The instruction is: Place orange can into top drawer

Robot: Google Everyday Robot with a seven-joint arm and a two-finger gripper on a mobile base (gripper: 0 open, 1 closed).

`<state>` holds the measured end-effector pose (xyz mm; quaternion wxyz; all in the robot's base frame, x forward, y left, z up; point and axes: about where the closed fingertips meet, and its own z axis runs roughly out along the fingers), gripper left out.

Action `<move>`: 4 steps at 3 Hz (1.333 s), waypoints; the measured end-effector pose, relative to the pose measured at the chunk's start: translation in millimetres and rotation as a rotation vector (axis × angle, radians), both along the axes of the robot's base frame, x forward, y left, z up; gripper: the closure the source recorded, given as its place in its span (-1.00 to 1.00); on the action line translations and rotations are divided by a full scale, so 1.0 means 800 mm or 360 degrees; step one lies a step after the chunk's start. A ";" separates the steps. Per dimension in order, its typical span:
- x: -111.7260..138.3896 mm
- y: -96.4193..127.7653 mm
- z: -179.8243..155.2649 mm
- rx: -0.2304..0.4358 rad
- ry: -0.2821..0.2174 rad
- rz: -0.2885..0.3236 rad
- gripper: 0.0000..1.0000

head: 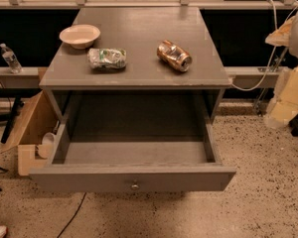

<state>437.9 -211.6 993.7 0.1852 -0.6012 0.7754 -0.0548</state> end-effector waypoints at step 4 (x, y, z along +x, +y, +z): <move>0.098 0.035 -0.016 0.0433 0.0051 -0.0266 -1.00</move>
Offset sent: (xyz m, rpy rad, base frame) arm 0.0128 0.0046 -0.0030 0.0724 0.0031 -0.0267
